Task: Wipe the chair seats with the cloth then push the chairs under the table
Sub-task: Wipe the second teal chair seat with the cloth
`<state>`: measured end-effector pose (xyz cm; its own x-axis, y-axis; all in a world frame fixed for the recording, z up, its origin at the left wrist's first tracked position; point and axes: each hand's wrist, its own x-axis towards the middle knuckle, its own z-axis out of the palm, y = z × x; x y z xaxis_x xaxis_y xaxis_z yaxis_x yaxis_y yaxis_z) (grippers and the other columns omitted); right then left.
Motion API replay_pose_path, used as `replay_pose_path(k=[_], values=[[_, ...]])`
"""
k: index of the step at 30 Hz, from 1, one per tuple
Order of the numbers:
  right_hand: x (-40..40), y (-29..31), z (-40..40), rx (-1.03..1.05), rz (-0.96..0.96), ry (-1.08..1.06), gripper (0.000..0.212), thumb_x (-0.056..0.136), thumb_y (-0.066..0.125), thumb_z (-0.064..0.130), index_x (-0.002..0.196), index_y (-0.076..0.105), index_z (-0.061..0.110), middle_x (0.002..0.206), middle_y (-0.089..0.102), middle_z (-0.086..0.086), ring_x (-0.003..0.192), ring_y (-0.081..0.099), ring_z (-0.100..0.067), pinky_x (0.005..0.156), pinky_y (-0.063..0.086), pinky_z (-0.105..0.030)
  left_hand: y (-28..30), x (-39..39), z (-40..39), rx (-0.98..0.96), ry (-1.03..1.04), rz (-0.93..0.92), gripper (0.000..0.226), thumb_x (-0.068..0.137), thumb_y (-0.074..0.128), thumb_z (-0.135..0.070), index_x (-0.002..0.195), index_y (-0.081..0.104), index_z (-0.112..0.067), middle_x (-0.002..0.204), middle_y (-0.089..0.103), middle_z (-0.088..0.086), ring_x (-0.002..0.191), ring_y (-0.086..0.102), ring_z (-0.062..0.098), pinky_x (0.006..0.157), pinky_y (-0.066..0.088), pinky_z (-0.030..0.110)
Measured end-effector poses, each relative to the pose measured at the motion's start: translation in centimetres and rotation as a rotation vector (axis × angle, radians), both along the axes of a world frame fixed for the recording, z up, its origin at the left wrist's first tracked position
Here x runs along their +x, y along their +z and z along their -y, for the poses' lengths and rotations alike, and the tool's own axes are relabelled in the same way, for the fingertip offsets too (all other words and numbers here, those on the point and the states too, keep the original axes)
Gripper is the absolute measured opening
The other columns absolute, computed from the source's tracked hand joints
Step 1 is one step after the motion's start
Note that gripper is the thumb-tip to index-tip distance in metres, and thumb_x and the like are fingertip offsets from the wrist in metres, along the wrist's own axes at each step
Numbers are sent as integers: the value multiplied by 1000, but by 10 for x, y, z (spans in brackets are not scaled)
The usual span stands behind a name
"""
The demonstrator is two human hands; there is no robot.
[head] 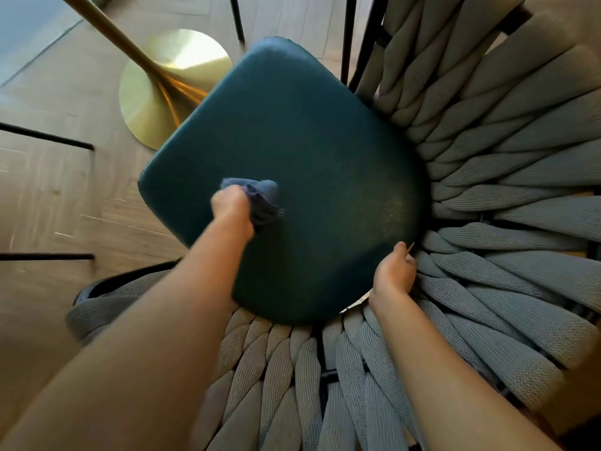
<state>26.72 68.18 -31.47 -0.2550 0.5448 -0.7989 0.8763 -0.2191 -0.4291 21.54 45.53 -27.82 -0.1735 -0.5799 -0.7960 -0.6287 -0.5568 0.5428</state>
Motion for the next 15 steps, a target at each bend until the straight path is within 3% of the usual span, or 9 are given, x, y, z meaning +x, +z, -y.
replay_pose_path(k=[3,5,11,15], values=[[-1,17,-2,31,-35,126,48,100,40,40,140,46,16,134,55,-3,118,54,-24,102,43,-39,32,8,27,-219,-81,32,35,92,43,-9,125,57,-12,108,63,8,97,61,22,86,49,33],[-6,39,-6,10,-51,205,47,99,41,41,138,47,16,123,56,0,113,53,-21,105,41,-43,59,20,31,-270,-132,32,29,92,46,-14,118,59,-15,97,63,3,92,61,19,83,50,34],[-20,116,-18,-143,-134,481,20,99,43,36,111,54,25,121,59,-1,112,55,-20,100,43,-39,137,79,11,-170,-311,84,23,96,49,-24,117,54,-18,106,62,10,102,61,27,94,49,48],[-10,174,-28,-188,-122,788,17,97,47,36,89,59,26,103,65,1,106,61,-23,89,46,-36,188,111,-20,-52,-425,-1,16,93,51,-23,106,59,-21,108,65,12,101,64,28,93,50,51]])
